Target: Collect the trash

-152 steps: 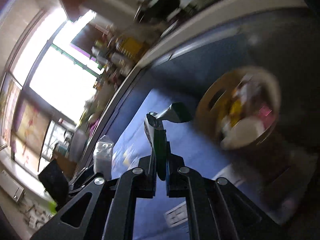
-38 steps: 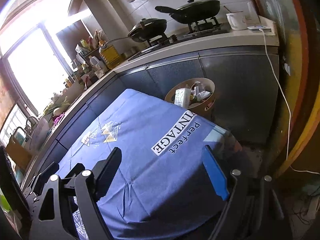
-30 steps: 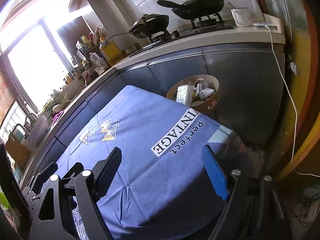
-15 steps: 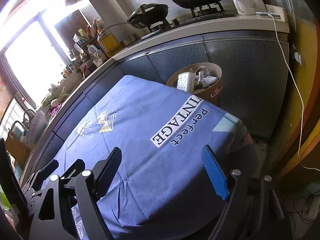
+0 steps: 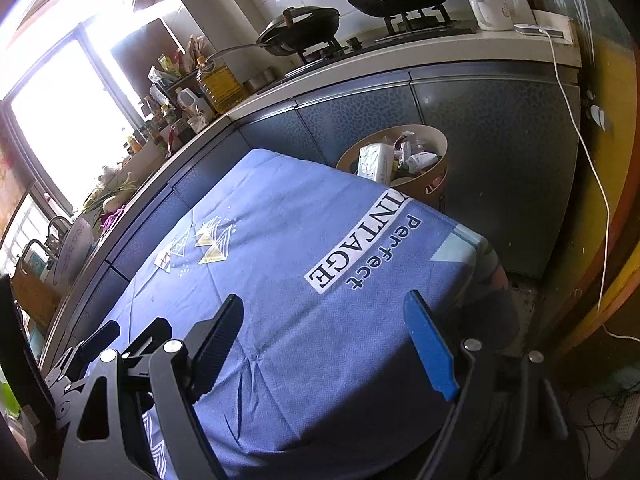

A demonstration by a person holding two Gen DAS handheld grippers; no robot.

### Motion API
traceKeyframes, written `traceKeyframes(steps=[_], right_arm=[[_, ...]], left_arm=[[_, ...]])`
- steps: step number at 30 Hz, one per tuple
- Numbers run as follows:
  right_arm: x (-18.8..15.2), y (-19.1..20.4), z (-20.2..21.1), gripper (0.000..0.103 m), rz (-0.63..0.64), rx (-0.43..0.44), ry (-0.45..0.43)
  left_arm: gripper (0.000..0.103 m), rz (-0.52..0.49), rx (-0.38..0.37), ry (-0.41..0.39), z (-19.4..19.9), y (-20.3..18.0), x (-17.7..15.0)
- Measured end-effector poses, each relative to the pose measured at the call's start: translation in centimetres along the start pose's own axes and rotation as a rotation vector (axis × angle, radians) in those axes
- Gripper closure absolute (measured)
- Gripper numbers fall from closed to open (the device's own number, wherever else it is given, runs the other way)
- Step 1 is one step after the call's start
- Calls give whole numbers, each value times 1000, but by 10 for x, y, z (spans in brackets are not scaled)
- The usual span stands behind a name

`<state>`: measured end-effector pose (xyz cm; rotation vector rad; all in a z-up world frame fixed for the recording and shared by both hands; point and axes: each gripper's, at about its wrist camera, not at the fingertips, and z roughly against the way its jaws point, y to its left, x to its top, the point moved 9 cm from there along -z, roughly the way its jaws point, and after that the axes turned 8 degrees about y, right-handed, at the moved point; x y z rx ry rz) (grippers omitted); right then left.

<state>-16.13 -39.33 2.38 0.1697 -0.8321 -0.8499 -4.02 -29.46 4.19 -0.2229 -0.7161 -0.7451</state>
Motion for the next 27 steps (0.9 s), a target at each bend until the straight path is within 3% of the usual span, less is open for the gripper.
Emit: traceKeyframes(steps=[27], right_arm=[[-2,3,3,23,0,-3,-13]], left_arm=[[6,-20,-3,26,5,-3,-6]])
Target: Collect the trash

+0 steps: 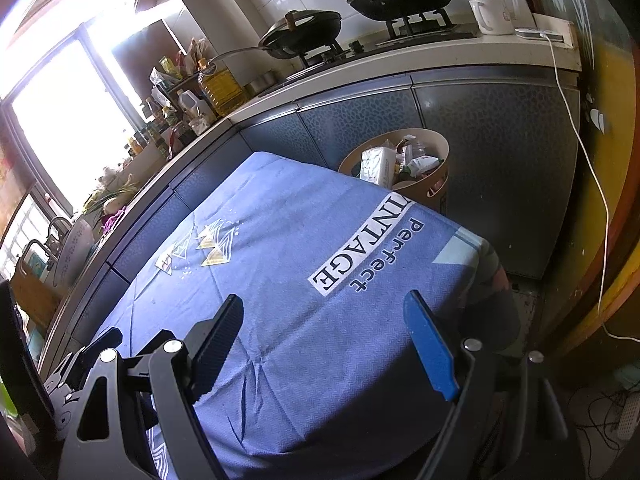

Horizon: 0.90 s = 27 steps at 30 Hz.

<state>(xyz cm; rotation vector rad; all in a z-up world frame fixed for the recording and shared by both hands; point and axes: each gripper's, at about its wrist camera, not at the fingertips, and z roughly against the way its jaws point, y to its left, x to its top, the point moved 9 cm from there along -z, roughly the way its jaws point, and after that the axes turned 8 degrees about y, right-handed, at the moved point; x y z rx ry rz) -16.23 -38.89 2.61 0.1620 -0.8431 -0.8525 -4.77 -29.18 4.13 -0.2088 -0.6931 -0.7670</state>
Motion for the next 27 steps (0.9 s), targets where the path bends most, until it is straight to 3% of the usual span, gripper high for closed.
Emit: traceKeyframes(steps=[10,27], right_arm=[[7,6,8,23,16,-9,-33],[22,5,14,23,38,-4,-53]], left_arm=[[6,6,-23,15,2,-1,3],[6,9,26,-37,6,0,19]])
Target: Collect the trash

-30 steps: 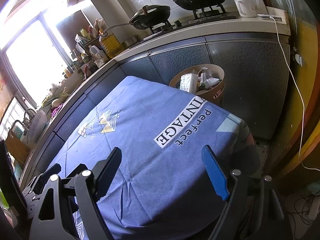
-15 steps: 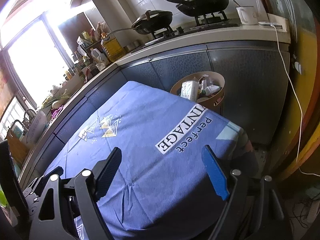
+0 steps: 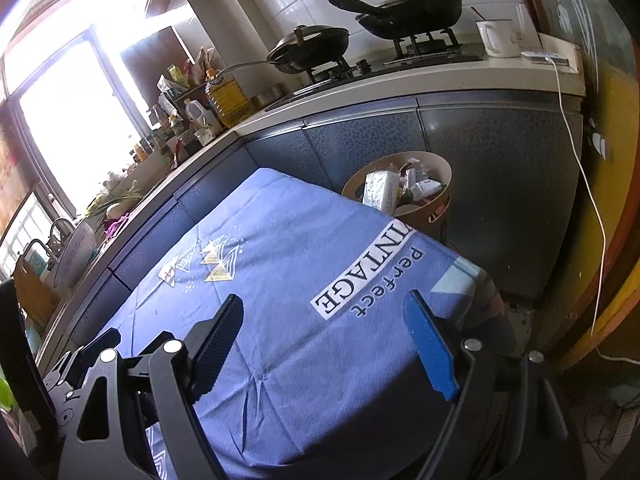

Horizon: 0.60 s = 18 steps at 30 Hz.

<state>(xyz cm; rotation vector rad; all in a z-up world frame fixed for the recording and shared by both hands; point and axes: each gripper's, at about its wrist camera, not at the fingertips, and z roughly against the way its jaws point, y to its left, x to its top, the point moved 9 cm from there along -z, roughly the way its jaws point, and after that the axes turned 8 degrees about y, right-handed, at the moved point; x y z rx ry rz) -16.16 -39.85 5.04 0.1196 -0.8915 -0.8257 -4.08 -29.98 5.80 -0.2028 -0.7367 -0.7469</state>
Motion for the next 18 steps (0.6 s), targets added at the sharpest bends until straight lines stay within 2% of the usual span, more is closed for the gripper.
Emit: traceKeyframes(steps=[11,18], right_arm=[[27,-25,-8,23,14,-3,-10],[46,-51,-20,23,-18,0,6]], left_arm=[[6,-33,24,-20,-19,-29,31],[6,-61,36,-6,-38,-52,52]])
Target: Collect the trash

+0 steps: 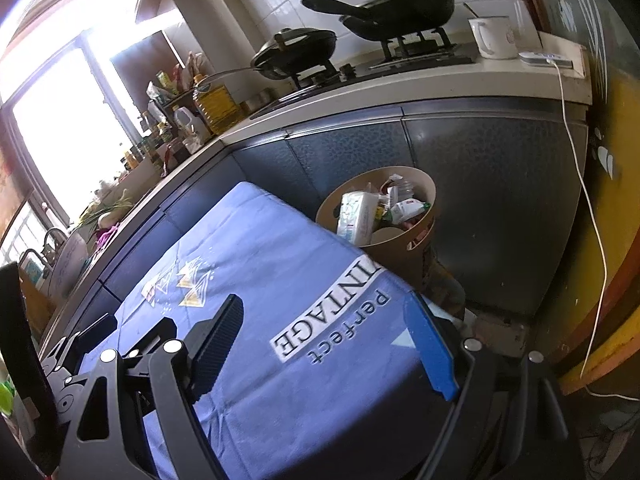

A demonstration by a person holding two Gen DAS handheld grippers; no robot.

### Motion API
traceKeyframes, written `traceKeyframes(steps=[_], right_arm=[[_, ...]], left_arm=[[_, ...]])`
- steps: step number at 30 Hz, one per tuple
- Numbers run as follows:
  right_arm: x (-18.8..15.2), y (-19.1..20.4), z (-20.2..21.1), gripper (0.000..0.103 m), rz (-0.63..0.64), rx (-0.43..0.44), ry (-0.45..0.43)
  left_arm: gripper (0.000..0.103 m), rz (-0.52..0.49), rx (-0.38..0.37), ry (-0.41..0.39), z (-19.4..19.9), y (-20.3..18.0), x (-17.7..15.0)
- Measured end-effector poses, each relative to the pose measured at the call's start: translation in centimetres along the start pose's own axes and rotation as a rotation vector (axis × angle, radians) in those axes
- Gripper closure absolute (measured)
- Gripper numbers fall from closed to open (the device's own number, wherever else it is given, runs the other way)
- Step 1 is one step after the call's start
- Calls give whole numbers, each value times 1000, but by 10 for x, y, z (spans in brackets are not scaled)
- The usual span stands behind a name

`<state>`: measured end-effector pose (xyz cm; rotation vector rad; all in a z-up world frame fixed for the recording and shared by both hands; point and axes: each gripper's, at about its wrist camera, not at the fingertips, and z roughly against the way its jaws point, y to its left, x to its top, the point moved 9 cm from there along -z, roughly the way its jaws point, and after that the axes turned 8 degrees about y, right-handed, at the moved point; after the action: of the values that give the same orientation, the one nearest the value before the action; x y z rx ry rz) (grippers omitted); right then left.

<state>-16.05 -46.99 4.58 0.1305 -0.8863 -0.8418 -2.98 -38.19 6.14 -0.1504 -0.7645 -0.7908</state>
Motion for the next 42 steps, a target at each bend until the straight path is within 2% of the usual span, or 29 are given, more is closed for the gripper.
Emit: traceKeyframes(steps=[6,13,22,33,42], right_arm=[[11,-17,-9,23,-38,3,6],[24,-9,-10,19,-5,-10,-16],[26,4,-13,18,-1,-23,-13],[21,40,-17,18,49,-30,-2],[17,53,-20,18,51,-37,9]], left_arm=[[6,-17,-9,-5,-9,-15,16],[6,-18,-19,-11,-14,-18,30],[6,13,-33,5,-19,4,27],[6,47,-34,8,-15,39,19],[6,54,1,5,-13,58,16]])
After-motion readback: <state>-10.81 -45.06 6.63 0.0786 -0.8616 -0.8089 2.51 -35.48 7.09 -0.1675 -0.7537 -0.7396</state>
